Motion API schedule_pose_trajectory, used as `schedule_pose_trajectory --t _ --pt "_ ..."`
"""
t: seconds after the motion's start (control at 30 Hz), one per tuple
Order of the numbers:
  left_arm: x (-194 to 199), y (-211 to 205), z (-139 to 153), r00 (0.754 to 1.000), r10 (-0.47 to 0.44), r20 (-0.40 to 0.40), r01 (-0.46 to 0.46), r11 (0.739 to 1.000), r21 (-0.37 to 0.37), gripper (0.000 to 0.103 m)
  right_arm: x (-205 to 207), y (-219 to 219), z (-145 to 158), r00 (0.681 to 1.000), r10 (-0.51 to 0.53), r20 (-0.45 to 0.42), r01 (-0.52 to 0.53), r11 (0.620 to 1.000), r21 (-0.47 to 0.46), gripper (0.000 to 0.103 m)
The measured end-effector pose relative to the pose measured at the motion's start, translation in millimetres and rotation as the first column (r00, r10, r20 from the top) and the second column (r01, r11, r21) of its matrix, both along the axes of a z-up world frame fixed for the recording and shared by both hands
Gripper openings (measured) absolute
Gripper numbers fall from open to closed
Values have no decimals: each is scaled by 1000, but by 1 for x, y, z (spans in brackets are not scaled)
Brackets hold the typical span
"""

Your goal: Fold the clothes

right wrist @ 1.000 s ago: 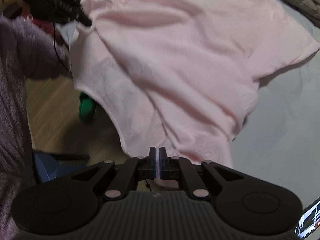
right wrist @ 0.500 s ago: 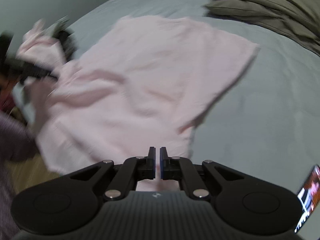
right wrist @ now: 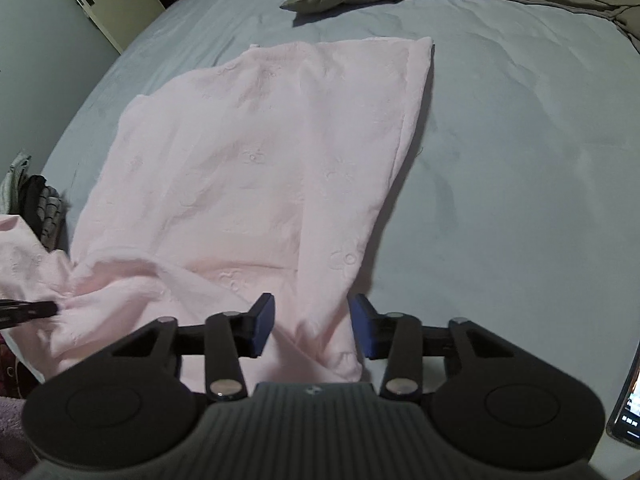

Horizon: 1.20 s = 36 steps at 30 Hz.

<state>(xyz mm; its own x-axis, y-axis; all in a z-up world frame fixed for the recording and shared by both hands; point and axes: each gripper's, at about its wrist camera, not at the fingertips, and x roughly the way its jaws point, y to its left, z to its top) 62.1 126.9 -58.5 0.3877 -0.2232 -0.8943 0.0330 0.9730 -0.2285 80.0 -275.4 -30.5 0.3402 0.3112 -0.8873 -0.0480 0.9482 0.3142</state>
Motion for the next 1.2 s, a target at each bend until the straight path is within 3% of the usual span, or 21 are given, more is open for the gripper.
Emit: schedule_pose_trajectory --t 0.13,0.2,0.43,0.57,0.63,0.77,0.93,0.97,1.0,1.03,1.07,1.2 --pt "-7 23 18 998 54 15 -54 999 -4 2 6 1 -17 997 -29 -68 29 1000 2 38" --pt "-6 29 16 998 68 5 -68 997 24 2 6 -1 -24 995 -46 -88 47 999 16 6" --pt "3 21 -10 998 36 -47 -29 990 140 2 13 -15 -15 987 -159 -5 158 982 -100 1" --pt "9 12 -21 998 12 -63 -1 985 170 2 14 -19 -13 983 -180 43 185 958 -221 0" --pt "12 12 -24 998 10 -62 0 987 159 2 13 -27 -11 979 -196 49 202 956 -214 0" --pt "8 12 -17 999 -25 -39 31 985 167 7 8 -29 -5 985 -169 45 174 972 -159 5" --pt "1 17 7 998 -35 49 27 987 161 39 -2 -13 6 996 -64 55 70 990 -125 8" --pt "-1 19 13 997 -30 74 18 987 158 42 -4 -10 8 997 -50 55 56 992 -115 13" --pt "-3 22 20 994 -29 101 13 988 155 43 -6 -7 11 998 -36 60 43 993 -108 24" --pt "-5 26 28 991 -26 131 6 988 153 43 -9 -3 15 997 -23 70 30 994 -108 44" --pt "-8 31 35 987 -21 160 -3 989 150 43 -11 3 18 996 -7 85 16 994 -111 53" --pt "-17 59 63 966 57 254 -95 986 140 46 -17 22 31 988 83 132 -65 989 -135 53"
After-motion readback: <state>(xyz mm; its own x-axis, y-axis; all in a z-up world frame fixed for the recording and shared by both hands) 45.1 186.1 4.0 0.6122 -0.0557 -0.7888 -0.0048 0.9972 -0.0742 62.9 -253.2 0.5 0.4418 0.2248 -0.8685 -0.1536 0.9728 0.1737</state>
